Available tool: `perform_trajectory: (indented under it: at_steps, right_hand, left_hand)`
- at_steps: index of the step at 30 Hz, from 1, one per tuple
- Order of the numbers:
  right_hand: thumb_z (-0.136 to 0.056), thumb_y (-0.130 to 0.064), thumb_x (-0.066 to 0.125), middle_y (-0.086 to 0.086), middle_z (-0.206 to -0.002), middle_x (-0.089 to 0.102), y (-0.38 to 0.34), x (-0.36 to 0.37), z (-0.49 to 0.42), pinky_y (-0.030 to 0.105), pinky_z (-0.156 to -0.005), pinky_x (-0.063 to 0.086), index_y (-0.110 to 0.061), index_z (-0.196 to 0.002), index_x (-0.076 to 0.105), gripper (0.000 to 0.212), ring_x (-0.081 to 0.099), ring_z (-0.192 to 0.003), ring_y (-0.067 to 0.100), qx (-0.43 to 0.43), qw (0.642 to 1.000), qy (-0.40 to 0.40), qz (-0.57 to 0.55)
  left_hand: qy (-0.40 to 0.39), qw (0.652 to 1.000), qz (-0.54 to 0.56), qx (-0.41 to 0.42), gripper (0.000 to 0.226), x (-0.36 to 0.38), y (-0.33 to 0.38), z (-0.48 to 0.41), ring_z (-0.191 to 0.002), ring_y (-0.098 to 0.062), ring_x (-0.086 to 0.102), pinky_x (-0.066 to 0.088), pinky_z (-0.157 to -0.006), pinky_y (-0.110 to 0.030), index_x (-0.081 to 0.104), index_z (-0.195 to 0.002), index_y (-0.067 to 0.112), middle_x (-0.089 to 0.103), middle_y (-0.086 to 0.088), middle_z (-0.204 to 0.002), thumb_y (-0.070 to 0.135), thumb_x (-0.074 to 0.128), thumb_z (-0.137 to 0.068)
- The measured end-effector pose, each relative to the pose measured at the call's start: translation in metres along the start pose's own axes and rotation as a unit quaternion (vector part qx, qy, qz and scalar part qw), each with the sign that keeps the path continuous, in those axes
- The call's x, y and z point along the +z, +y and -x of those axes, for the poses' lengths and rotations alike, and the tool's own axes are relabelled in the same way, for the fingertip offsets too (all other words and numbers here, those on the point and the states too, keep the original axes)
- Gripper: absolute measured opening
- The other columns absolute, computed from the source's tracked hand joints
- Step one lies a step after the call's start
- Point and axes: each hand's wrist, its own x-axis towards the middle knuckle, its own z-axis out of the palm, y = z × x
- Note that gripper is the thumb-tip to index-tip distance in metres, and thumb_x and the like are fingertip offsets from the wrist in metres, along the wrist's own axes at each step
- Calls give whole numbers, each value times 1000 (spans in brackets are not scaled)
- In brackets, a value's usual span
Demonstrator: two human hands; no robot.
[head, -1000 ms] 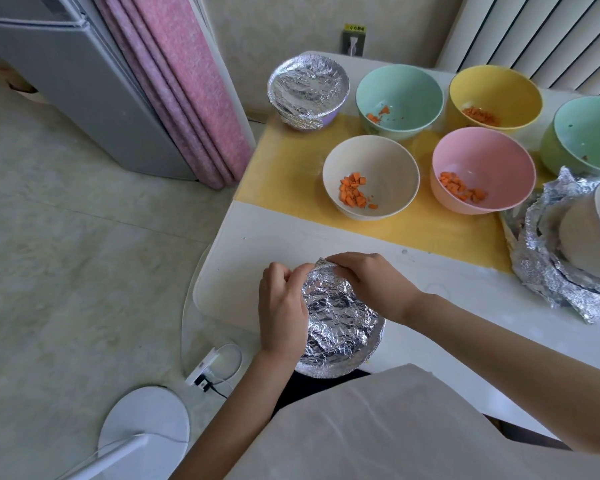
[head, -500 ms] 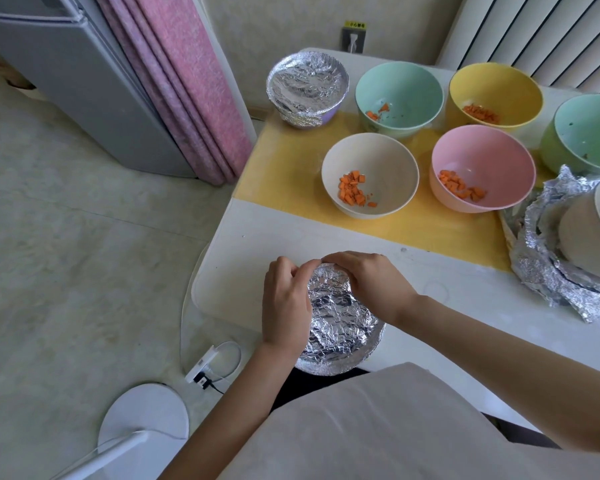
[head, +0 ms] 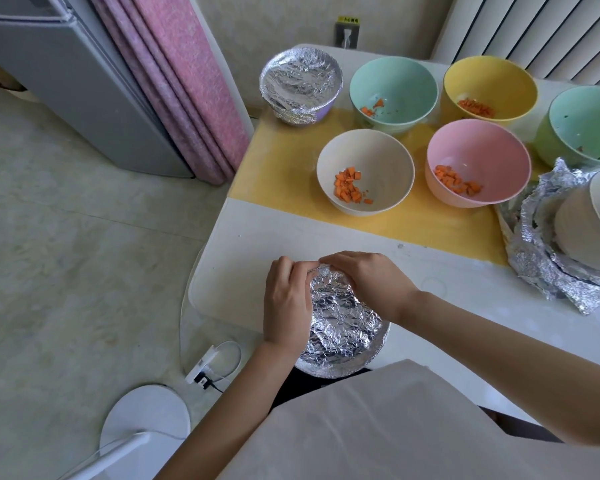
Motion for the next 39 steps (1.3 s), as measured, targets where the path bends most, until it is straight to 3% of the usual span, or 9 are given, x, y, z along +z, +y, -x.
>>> perform_trajectory:
  at_steps: [7, 11, 19, 22, 25, 31, 33, 35, 39]
  right_hand:
    - [-60, 18, 68, 0, -92, 72, 1, 2, 0, 26, -60, 56, -12, -108, 66, 56, 70, -76, 17, -30, 999, 14, 1]
    - [-62, 16, 70, 0, -93, 72, 1, 3, 0, 26, -58, 55, -11, -108, 66, 54, 70, -75, 18, -41, 999, 14, 15]
    - [-93, -7, 53, 5, -116, 65, 9, -3, 0, 35, -81, 53, -13, -125, 57, 33, 63, -102, 26, 23, 1000, -14, -6]
    - [-87, 7, 47, 4, -129, 58, 3, -8, -2, 34, -90, 48, -17, -135, 48, 54, 57, -114, 22, 11, 998, -59, -23]
    - [-72, 19, 41, 3, -123, 62, 2, -9, -3, 36, -87, 48, -17, -129, 54, 68, 60, -107, 24, 17, 996, -74, -48]
    - [-79, 16, 43, 5, -114, 65, 3, -4, -3, 34, -87, 48, -13, -121, 58, 53, 62, -102, 24, 0, 994, -74, -79]
    - [-95, -2, 45, 4, -117, 64, 3, -5, -2, 30, -90, 46, -11, -123, 56, 31, 61, -105, 22, 6, 992, -64, -111]
    - [-99, -19, 41, 4, -123, 61, 2, -7, -1, 25, -92, 43, -10, -127, 54, 31, 59, -109, 21, 48, 987, -56, -146]
    - [-99, -14, 43, 4, -114, 67, 4, -8, 4, 21, -86, 42, -11, -122, 58, 28, 64, -101, 22, 65, 988, -57, -132]
  left_hand:
    - [16, 999, 28, -16, 20, -3, 1, 3, -79, -19, 47, 42, -71, -29, 64, -98, 7, 49, -5, -83, 14, 47, -92]
    - [7, 997, 71, -39, 15, -6, 1, 3, -84, -15, 53, 46, -77, -26, 55, -105, 16, 54, -1, -90, 17, 49, -91]
    - [25, 991, 90, -101, 25, -5, 0, 9, -80, -13, 53, 43, -72, -21, 65, -99, 5, 56, -6, -88, 19, 44, -94]
    - [23, 993, 91, -75, 30, -2, 3, 6, -79, -16, 53, 43, -73, -24, 64, -99, 5, 56, -8, -86, 24, 41, -97]
    - [21, 995, 87, -49, 28, 0, 3, 7, -79, -19, 54, 45, -72, -28, 60, -102, 9, 54, -8, -87, 25, 37, -99]
    - [16, 994, 91, -57, 17, 2, 3, 13, -80, -18, 53, 45, -74, -30, 55, -105, 14, 52, -7, -89, 16, 40, -97]
    - [18, 994, 91, -65, 20, 0, 4, 14, -83, -17, 52, 45, -78, -25, 54, -104, 15, 51, -6, -91, 24, 36, -100]
    - [21, 993, 89, -80, 18, -1, 3, 16, -87, -17, 51, 42, -81, -23, 53, -102, 14, 50, -5, -94, 22, 37, -99]
    - [6, 992, 72, -100, 15, -3, -1, 14, -85, -17, 50, 41, -76, -24, 54, -100, 13, 52, -6, -94, 16, 40, -95]
